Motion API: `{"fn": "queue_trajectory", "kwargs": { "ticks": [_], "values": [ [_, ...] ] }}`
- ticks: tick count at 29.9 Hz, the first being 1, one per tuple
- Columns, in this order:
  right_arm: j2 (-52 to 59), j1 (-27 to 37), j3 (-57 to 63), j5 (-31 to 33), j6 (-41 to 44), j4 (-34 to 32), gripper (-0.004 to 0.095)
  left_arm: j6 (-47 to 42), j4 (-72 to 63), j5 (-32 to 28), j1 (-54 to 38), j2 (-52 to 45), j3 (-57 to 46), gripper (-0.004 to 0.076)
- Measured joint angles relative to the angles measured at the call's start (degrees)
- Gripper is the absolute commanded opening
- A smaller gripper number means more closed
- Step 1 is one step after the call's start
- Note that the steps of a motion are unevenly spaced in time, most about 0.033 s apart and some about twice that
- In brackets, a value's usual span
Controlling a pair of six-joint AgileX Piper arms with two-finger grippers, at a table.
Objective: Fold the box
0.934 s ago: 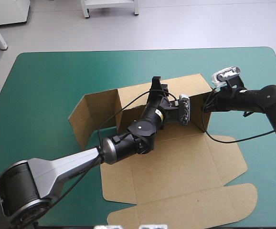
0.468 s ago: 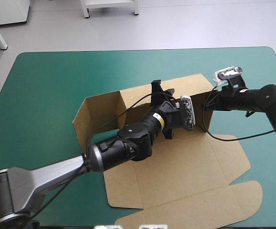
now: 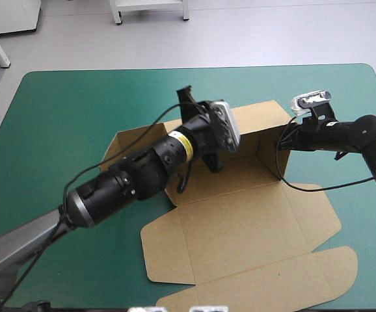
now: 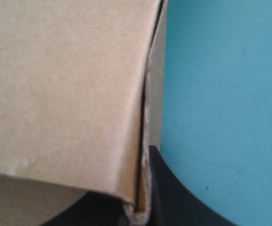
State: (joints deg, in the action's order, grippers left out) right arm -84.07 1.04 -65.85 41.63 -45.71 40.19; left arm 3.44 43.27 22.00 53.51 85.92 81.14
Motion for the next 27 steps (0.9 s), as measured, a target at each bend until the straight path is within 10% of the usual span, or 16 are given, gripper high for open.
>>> {"fn": "queue_trajectory", "kwargs": {
  "ticks": [9,27],
  "values": [
    [0.1,0.0,-0.1,0.5,2.1,-0.7,-0.0017,-14.6,-8.4,-1.3,-30.0,0.0,5.2,0.0391],
    [0.1,0.0,-4.4,4.5,16.9,-11.2,-0.0017,-11.7,-34.8,19.0,-67.9,0.0,2.1,0.0325]
  ]
}}
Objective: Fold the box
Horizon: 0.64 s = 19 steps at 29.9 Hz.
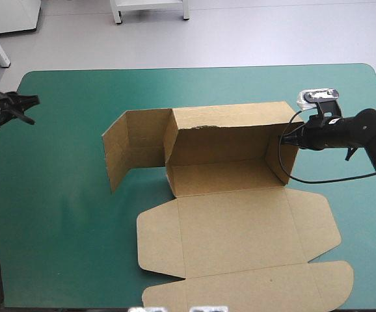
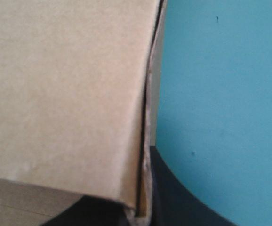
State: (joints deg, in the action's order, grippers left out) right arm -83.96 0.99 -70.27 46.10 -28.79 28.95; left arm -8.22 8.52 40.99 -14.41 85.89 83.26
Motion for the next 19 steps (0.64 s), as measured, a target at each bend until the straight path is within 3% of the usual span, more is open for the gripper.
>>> {"fn": "queue_trajectory", "kwargs": {
  "ticks": [10,19],
  "values": [
    [-1.3,0.0,-11.8,13.5,10.1,-9.6,-0.0017,1.9,-2.1,1.3,-3.0,0.0,-8.2,0.0321],
    [-13.3,0.0,-23.6,23.0,13.6,-10.6,-0.0016,6.1,-2.1,2.5,-3.0,0.0,-8.3,0.0321]
  ]
}}
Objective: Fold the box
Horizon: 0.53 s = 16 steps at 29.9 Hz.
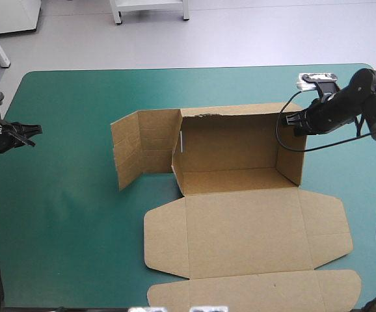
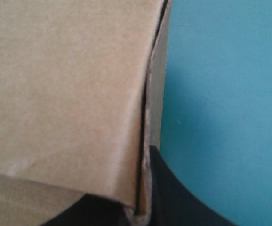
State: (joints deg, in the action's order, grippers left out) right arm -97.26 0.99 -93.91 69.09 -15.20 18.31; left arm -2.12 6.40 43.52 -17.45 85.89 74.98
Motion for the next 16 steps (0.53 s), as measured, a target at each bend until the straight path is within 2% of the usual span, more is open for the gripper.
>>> {"fn": "queue_trajectory", "kwargs": {
  "ticks": [4,11,13,16],
  "values": [
    [-4.8,0.0,-5.7,2.3,1.1,0.0,-0.0016,1.2,-0.2,0.4,0.0,0.0,0.0,0.0321],
    [-12.5,-3.4,-13.8,1.0,2.9,-3.4,-0.0002,1.5,-0.5,1.2,0.0,0.0,0.0,0.0321],
    [-14.1,-4.9,-15.7,0.4,3.3,-4.9,0.0041,1.5,-0.6,1.4,0.0,0.0,0.0,0.0321],
    [-16.4,-6.5,-17.6,-0.8,3.8,-6.7,0.0175,1.7,-0.6,1.7,0.0,0.0,0.0,0.0321]
  ]
}}
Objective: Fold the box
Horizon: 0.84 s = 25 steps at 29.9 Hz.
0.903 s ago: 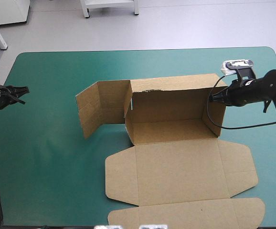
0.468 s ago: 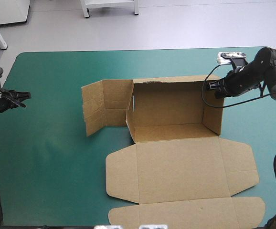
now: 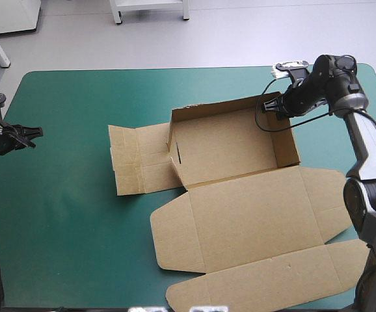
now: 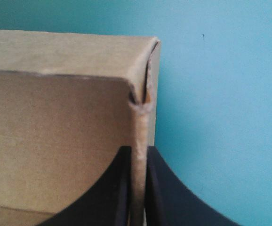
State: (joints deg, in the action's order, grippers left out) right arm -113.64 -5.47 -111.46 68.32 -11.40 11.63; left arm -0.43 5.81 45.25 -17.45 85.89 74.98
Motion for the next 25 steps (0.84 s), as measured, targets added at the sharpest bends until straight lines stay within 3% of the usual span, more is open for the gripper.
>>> {"fn": "queue_trajectory", "kwargs": {
  "ticks": [4,7,17,25],
  "values": [
    [-2.1,-0.8,-0.2,-0.6,0.1,-0.6,0.0468,0.4,-0.1,0.3,0.0,0.0,0.0,0.0321],
    [-2.9,-0.9,-0.2,-1.5,0.1,-1.1,0.0620,1.4,-1.8,0.6,0.0,0.0,0.0,0.0321],
    [-2.2,-0.9,-5.2,2.1,0.1,-1.4,0.0625,4.7,-4.7,0.7,0.0,0.0,0.0,0.0321],
    [5.0,-1.0,-5.0,2.8,1.6,-2.0,0.0604,4.7,-4.7,1.8,0.0,0.0,0.0,0.0321]
  ]
}}
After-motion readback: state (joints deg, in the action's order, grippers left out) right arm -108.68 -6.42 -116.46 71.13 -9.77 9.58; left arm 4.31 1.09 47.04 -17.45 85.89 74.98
